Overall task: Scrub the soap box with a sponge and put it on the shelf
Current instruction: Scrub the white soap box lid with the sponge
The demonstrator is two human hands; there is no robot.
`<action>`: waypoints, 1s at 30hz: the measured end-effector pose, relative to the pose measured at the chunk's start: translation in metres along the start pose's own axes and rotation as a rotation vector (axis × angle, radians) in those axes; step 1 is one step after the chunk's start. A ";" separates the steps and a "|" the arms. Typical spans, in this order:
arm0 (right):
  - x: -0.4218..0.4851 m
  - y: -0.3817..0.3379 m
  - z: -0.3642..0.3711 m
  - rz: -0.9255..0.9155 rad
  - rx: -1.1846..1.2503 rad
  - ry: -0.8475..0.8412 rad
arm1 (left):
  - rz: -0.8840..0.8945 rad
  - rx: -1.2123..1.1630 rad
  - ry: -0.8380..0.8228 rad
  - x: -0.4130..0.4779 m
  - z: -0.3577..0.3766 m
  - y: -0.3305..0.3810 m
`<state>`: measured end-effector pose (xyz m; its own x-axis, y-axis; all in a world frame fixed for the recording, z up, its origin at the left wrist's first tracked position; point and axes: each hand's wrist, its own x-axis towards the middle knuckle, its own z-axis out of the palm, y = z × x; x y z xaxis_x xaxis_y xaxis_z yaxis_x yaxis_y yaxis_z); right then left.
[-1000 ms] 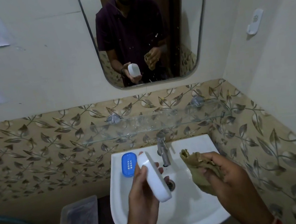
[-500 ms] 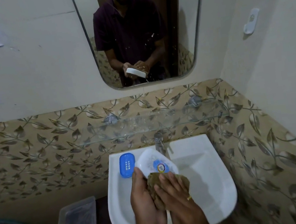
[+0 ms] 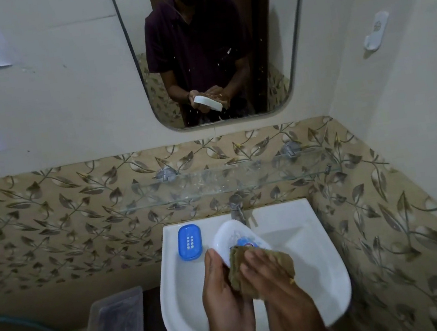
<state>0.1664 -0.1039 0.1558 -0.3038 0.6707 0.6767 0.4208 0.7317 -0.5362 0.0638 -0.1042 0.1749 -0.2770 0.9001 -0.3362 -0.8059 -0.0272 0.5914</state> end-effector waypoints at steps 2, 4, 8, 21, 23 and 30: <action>0.011 0.007 -0.004 0.140 0.032 0.052 | -0.003 -0.124 -0.006 0.002 0.005 -0.002; 0.032 0.003 -0.006 0.296 0.095 -0.010 | -0.010 -0.106 -0.021 0.002 0.002 -0.009; 0.050 -0.019 -0.006 0.256 0.090 -0.057 | 0.025 -0.076 -0.069 -0.002 0.006 -0.013; 0.044 -0.006 -0.013 0.314 0.132 -0.031 | 0.003 -0.112 -0.048 -0.002 0.004 -0.018; 0.045 -0.018 -0.006 0.175 0.132 -0.045 | 0.037 0.042 -0.082 -0.003 0.000 -0.022; -0.006 0.020 -0.012 -0.108 0.003 -0.146 | -0.043 -0.051 -0.119 -0.005 -0.005 -0.006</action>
<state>0.1870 -0.0948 0.1476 -0.4678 0.5989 0.6499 0.3764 0.8004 -0.4666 0.0670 -0.1107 0.1689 -0.1802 0.9460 -0.2693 -0.8422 -0.0070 0.5391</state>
